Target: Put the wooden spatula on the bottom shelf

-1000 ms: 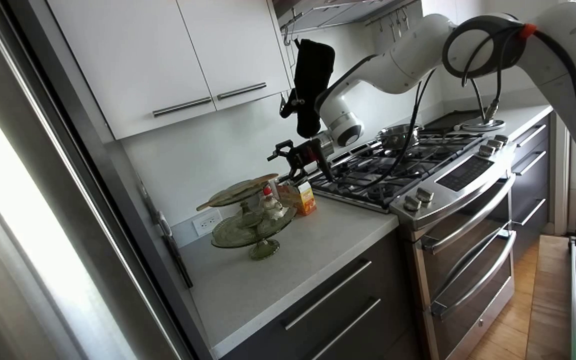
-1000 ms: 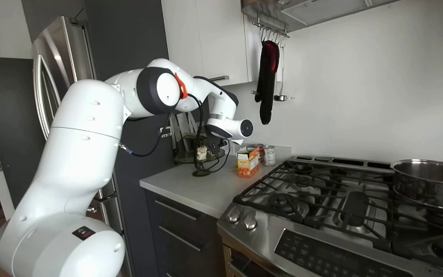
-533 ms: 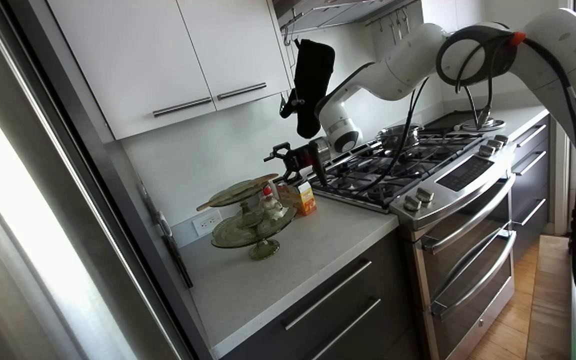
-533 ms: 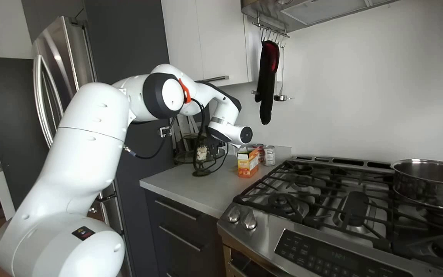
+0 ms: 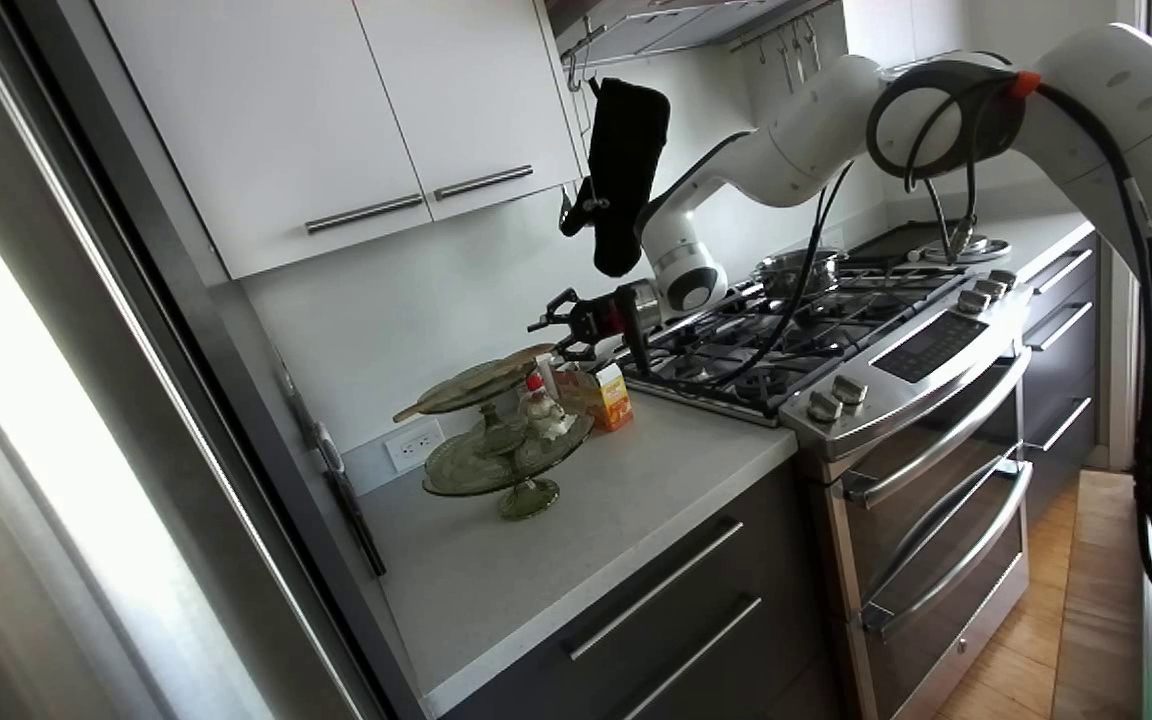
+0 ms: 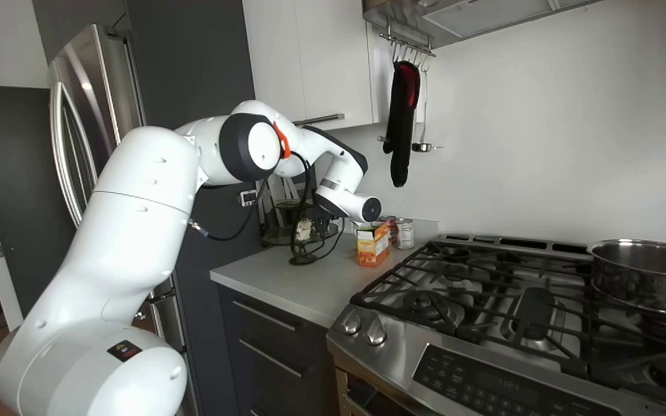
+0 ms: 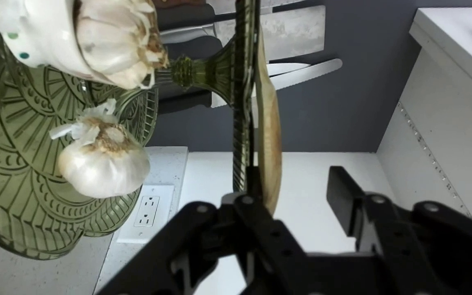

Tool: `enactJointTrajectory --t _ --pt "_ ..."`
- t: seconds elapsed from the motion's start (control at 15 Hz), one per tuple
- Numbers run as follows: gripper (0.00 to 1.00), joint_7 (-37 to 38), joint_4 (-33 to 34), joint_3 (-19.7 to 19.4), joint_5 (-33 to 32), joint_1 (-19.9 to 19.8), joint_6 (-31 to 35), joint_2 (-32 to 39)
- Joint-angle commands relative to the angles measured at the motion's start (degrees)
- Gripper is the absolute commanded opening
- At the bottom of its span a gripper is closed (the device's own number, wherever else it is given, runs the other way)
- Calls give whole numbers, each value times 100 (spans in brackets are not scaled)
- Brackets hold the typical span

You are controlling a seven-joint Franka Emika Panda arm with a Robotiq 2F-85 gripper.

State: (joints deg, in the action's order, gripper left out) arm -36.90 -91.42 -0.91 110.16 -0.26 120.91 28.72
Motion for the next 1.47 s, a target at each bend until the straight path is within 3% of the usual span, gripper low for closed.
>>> enactJointTrajectory --t 0.0,0.07,0.13,0.2,0.4,0.8,1.13,1.4 --pt "26 35 26 6 141 -73 -207 54" --pt "28 48 13 5 133 -78 -236 40" --pt "24 54 -5 2 121 -87 -284 16" --pt "8 47 -20 -3 121 -95 -313 -4" --pt "0 73 -66 -13 123 -135 -424 -68" --pt "2 276 -96 -7 269 -254 -853 -165" --pt "2 619 -149 28 488 -352 -1611 -181" --pt "2 701 -662 -13 361 -317 -2063 -500"
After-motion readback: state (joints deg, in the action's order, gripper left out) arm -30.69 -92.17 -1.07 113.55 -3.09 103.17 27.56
